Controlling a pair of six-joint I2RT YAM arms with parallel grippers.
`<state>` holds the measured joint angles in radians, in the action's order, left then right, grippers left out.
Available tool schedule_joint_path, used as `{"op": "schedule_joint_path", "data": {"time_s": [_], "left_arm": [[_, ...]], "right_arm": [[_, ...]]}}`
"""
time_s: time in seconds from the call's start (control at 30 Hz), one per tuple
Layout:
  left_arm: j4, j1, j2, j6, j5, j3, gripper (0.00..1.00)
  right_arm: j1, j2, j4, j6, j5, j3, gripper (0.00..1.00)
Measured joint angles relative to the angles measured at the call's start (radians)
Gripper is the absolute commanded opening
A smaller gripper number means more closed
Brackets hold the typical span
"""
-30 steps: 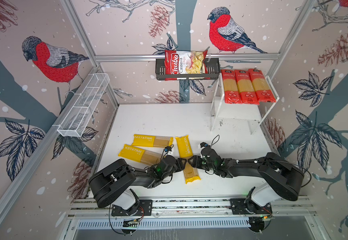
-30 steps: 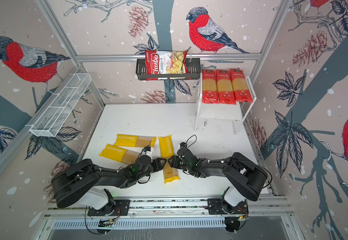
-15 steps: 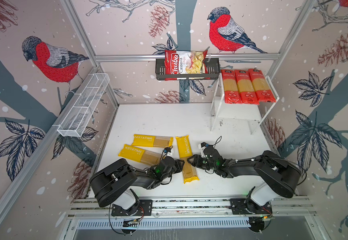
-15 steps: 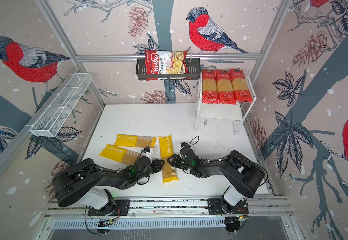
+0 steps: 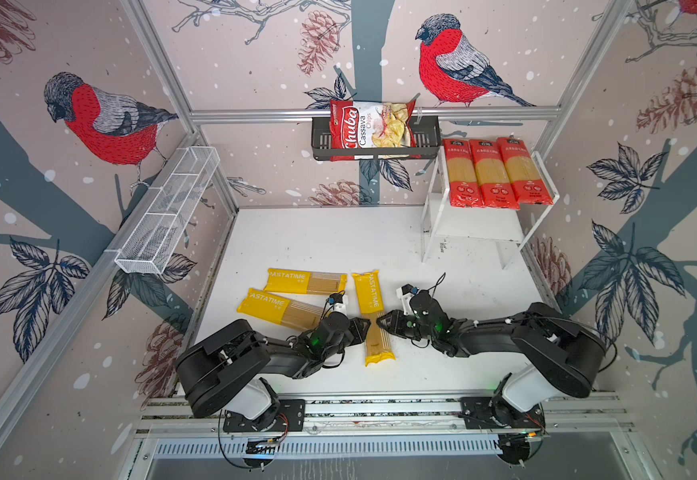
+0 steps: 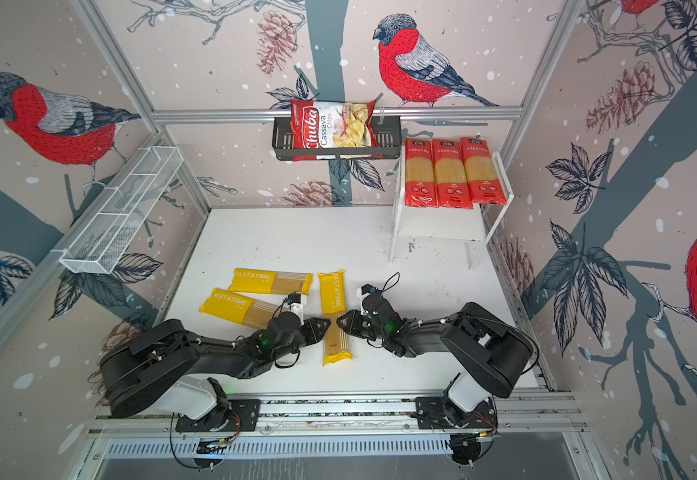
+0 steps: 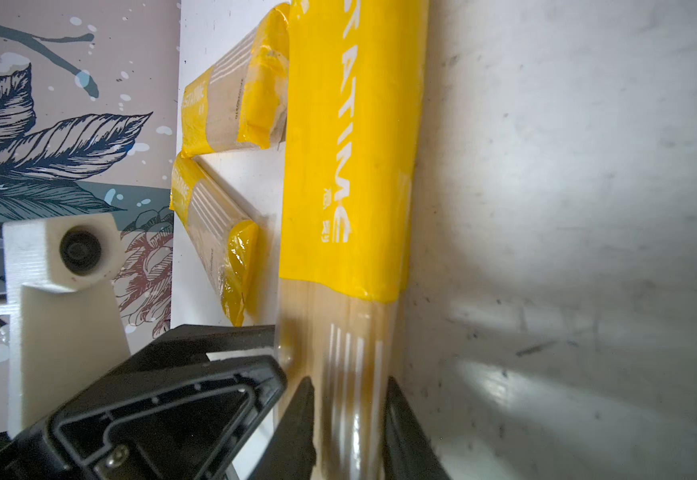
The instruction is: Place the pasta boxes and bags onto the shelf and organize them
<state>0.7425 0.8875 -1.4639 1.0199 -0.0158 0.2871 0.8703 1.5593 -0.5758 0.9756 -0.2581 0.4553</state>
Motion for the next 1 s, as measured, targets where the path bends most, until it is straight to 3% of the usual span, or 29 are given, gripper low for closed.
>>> {"op": "schedule_joint_path", "data": {"time_s": [0.43,0.73,1.0], "left_arm": [[-0.085,-0.004,0.1,-0.051,0.024,0.052,0.44],[-0.209,-0.019,0.143,-0.067,-0.012,0.057,0.55],[-0.243,-0.021,0.097,-0.085,-0.032,0.056,0.54]], "right_arm": [[-0.026,-0.053,-0.028,0.002,-0.01,-0.001,0.18],[-0.033,-0.078,0.097,-0.012,0.021,0.038,0.53],[-0.033,-0.066,0.241,-0.038,0.05,0.077,0.59]]}}
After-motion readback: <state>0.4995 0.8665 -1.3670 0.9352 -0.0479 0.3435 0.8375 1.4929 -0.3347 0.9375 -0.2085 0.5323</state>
